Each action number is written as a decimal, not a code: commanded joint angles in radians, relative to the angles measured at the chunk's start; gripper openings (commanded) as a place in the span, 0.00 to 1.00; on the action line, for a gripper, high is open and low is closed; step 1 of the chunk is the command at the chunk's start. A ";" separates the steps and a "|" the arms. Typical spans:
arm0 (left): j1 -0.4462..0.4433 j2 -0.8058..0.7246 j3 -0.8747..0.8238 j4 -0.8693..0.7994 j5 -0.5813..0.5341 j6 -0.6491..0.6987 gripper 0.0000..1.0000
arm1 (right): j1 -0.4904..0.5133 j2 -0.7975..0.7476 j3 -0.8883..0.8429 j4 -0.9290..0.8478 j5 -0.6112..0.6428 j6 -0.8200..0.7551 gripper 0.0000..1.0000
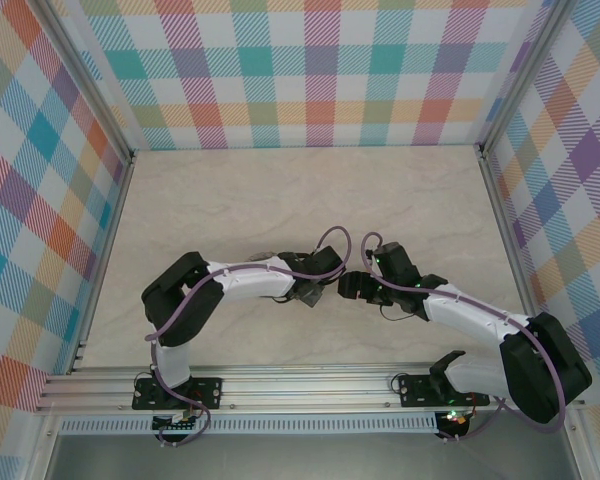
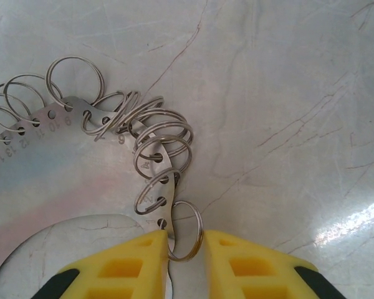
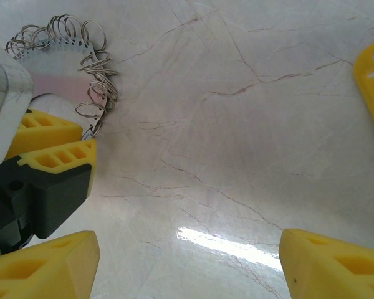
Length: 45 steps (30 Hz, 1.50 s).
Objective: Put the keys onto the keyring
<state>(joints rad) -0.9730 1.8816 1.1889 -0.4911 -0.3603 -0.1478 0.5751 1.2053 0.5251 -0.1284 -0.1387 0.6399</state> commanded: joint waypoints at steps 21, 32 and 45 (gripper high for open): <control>0.000 0.041 0.040 0.018 -0.081 0.015 0.00 | -0.009 -0.030 -0.024 0.010 -0.008 0.001 0.76; 0.016 -0.124 0.093 -0.021 -0.019 0.101 0.00 | -0.012 -0.059 0.012 -0.011 -0.024 0.000 0.77; 0.047 -0.289 0.197 -0.085 0.029 0.078 0.00 | -0.020 -0.164 0.116 -0.105 -0.061 0.003 0.77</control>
<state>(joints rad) -0.9493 1.6863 1.3918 -0.6025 -0.3733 -0.0666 0.5621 1.0821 0.5938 -0.1902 -0.1719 0.6403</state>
